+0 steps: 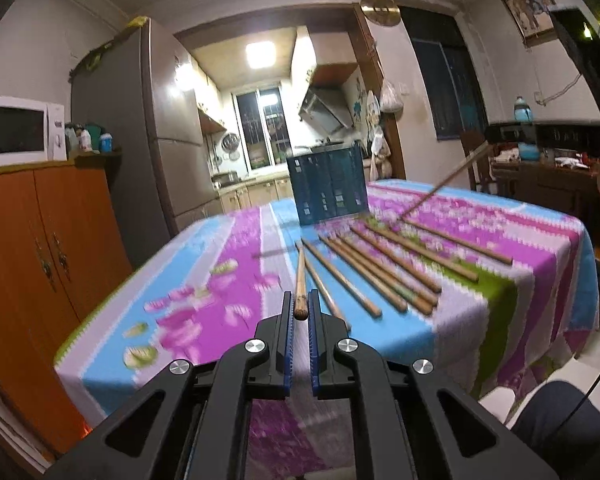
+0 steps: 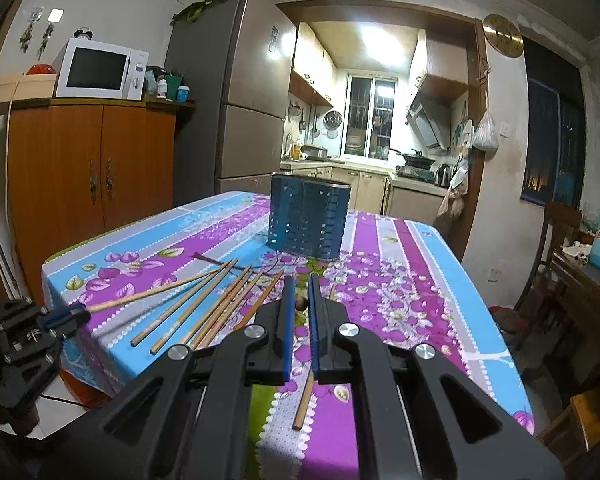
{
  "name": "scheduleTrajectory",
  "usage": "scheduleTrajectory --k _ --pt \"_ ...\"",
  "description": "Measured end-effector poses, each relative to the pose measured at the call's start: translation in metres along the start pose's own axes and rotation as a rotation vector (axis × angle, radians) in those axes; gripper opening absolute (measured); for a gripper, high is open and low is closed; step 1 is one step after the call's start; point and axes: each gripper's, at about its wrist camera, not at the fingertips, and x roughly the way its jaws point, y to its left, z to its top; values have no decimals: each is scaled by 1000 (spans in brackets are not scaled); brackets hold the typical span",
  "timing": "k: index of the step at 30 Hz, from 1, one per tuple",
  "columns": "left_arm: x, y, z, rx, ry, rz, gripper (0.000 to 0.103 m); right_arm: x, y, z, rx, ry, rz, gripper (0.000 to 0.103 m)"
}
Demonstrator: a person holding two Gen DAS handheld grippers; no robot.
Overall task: Organize utensils
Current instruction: 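Lift the left gripper's chopstick toward the blue holder while the right gripper carries its chopstick alongside, then lower the left gripper's chopstick into the blue holder and open while the right gripper does the same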
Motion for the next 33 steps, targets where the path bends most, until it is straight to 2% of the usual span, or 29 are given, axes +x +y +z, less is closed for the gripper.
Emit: scheduleTrajectory --k 11,19,23,33 --pt "-9 19 51 15 -113 37 8 -4 -3 17 -36 -48 2 5" --pt "0 27 95 25 -204 41 8 2 -20 50 -23 -78 31 5" --pt "18 38 120 18 -193 17 8 14 -34 69 -3 -62 60 5" --pt "82 73 176 -28 -79 -74 8 59 -54 114 25 40 137 5"
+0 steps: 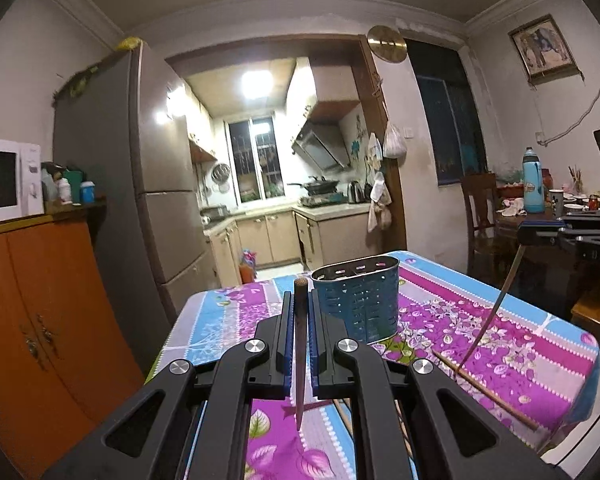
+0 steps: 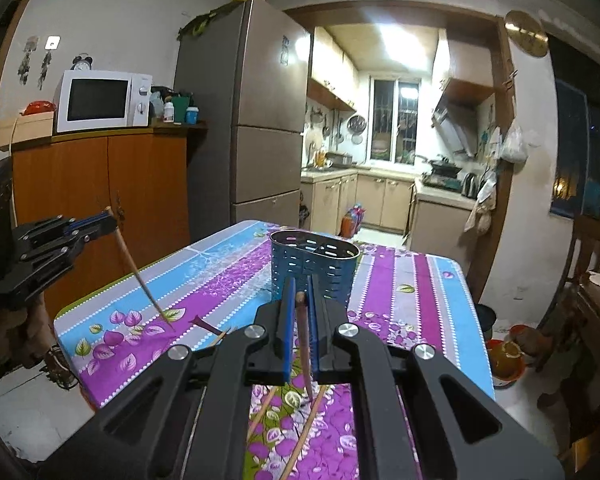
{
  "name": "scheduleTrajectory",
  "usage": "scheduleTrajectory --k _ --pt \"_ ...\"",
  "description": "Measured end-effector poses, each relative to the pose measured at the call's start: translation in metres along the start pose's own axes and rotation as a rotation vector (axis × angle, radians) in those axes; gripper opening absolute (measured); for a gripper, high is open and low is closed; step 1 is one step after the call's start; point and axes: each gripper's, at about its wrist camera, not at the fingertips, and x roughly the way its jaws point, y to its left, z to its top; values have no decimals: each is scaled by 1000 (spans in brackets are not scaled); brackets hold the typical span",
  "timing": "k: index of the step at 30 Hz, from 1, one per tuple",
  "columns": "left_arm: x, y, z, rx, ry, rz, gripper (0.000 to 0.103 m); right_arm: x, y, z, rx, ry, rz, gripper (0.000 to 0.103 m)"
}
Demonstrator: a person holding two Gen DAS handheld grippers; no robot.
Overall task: Organize utensils
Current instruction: 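Lower the left gripper's chopstick into the blue holder and open while the right gripper does the same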
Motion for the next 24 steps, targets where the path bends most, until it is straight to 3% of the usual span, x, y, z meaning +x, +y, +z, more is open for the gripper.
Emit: scheduleTrajectory --k 7,13,24 --pt "27 12 34 -18 33 -27 8 25 -10 25 27 56 42 5" --pt "42 15 69 -46 33 -51 8 33 -28 52 75 45 47 5" --pt "92 22 151 -110 37 -98 8 46 -55 153 79 -45 12 5"
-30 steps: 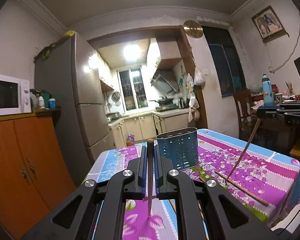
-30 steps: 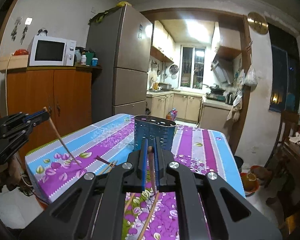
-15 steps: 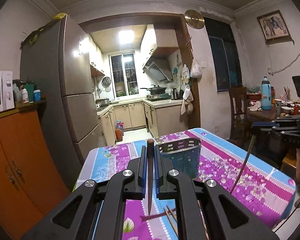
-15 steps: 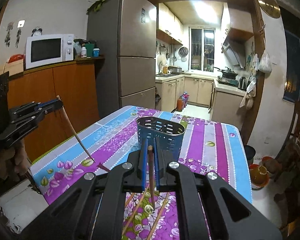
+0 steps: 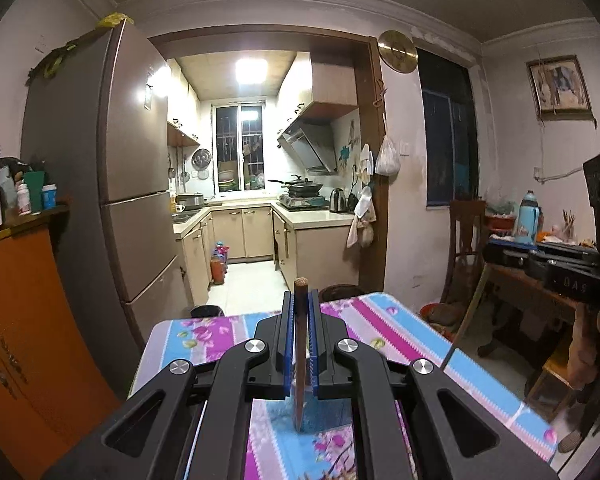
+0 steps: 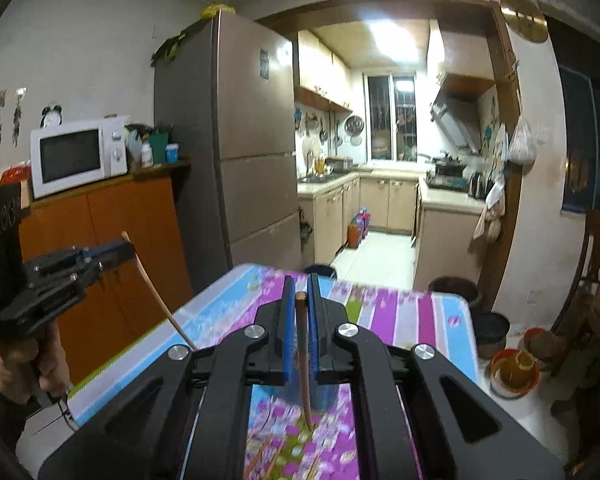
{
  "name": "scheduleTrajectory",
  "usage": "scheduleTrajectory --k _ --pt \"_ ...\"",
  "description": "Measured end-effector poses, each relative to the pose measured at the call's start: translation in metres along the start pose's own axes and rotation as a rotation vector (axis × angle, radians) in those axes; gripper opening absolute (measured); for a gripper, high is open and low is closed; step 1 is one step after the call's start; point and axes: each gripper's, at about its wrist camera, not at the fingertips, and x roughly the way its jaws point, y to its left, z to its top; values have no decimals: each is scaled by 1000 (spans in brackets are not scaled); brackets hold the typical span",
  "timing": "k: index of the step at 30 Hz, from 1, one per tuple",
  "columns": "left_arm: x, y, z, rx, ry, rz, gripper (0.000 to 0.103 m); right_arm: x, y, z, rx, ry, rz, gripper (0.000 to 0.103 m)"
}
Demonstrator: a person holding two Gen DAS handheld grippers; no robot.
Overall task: Organize utensils
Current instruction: 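Lower the left gripper's chopstick into the blue holder and open while the right gripper does the same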
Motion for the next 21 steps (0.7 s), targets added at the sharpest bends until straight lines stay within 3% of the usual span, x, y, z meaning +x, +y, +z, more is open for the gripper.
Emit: scheduleTrajectory --k 9,14,21 --pt "39 1 52 -23 -22 -1 8 33 -13 49 2 -62 -20 5" --pt "68 0 60 -32 -3 -12 8 61 -18 47 12 -49 -20 5" --pt "105 -1 44 -26 44 -22 8 99 -31 24 47 2 -8 5"
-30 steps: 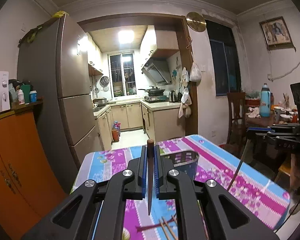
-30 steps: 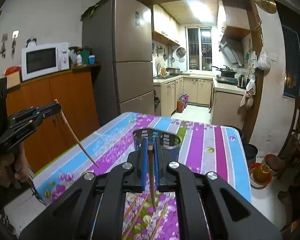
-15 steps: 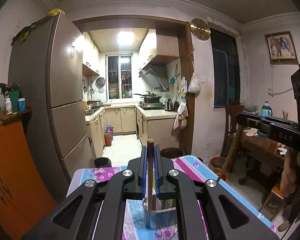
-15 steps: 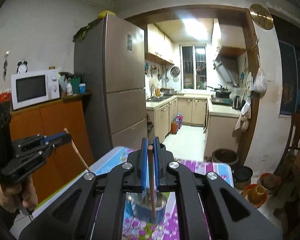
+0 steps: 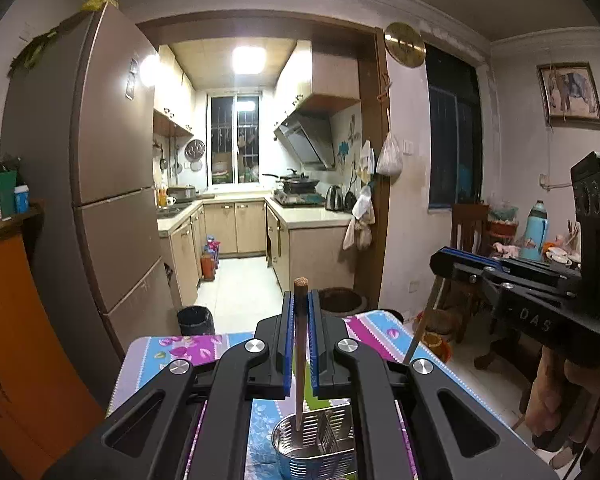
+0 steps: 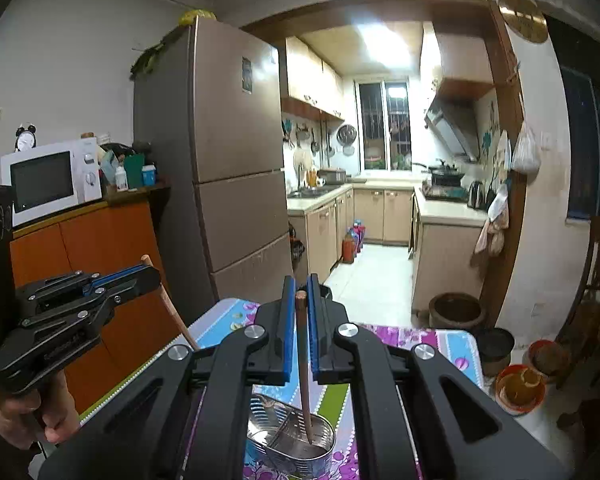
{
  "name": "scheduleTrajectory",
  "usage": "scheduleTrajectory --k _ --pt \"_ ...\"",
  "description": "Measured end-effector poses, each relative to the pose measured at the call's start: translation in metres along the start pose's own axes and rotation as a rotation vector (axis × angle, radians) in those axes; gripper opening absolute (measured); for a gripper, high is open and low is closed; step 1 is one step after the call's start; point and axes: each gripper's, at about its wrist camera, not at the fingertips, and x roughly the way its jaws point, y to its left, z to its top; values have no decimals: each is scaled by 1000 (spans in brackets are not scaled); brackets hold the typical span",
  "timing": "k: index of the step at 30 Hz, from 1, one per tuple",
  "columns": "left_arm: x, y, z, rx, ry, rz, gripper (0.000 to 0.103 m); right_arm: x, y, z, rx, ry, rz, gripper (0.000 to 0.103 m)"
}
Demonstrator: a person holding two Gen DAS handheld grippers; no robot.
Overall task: Organize utensils
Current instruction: 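Lower the left gripper's chopstick into the blue holder and open while the right gripper does the same, then withdraw both open grippers from the holder back toward the chopsticks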
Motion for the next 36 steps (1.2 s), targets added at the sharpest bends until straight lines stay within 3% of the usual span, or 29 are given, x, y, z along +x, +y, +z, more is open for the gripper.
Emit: scheduleTrajectory --k 11,24,31,32,36 --pt "49 4 -34 -15 82 -6 8 35 -8 -30 26 64 3 5" --pt "65 3 -51 -8 124 3 8 54 -14 -46 61 118 20 5" --pt "64 4 -51 -7 122 17 8 45 -20 -43 81 103 10 6" --pt "61 5 -52 -9 121 18 8 41 -21 -41 87 98 10 7" --pt "45 5 -54 -16 110 25 9 14 -25 -39 103 67 13 33"
